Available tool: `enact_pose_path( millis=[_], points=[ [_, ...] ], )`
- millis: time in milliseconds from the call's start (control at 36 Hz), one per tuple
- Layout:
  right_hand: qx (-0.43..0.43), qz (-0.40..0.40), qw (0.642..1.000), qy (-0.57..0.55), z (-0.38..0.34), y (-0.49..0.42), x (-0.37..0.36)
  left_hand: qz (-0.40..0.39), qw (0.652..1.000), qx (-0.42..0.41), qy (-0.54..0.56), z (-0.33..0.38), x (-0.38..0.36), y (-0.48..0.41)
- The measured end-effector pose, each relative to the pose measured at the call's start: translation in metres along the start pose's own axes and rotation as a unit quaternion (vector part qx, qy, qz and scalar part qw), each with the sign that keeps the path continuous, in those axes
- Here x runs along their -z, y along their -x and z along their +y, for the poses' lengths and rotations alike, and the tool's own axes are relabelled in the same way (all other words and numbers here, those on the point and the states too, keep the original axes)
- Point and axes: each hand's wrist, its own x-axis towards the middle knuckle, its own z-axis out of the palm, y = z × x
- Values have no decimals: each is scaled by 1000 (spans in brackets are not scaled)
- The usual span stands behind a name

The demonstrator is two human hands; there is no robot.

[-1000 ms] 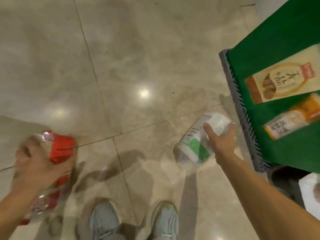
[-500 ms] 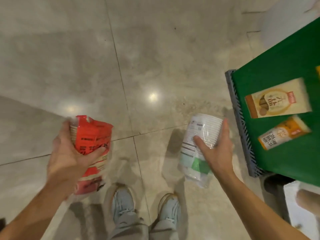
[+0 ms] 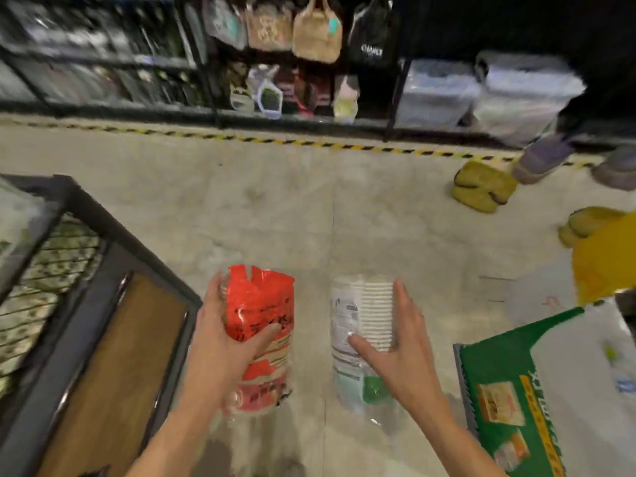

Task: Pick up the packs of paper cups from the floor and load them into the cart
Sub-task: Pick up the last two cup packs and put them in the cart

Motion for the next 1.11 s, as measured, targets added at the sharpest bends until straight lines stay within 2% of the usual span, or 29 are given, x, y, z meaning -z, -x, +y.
enact_pose_path(
  millis=[139, 250, 389, 528, 667, 778, 972, 1111],
  points=[
    [98, -19, 995, -30, -96, -5, 35, 99, 995, -12, 28, 64, 80, 41],
    [194, -58, 977, -67, -147, -4, 47, 168, 985, -6, 49, 92, 122, 90],
    [309, -145, 935, -95, -197, 5, 43, 272, 961, 2, 48, 101, 152, 169],
    [400, -236, 879, -107, -242, 44, 26, 383, 921, 43, 61, 100, 166, 267],
    [463, -332, 809, -145, -274, 124, 0, 489, 867, 75, 62, 91, 172, 382],
    [513, -402, 739, -169, -299, 209, -21, 560, 819, 115, 48, 80, 177, 483],
    [573, -515, 606, -199, -338, 395, -42, 685, 703, 188, 39, 51, 175, 673],
    [581, -593, 520, -203, -349, 554, -47, 762, 616, 193, 39, 32, 168, 816]
  ],
)
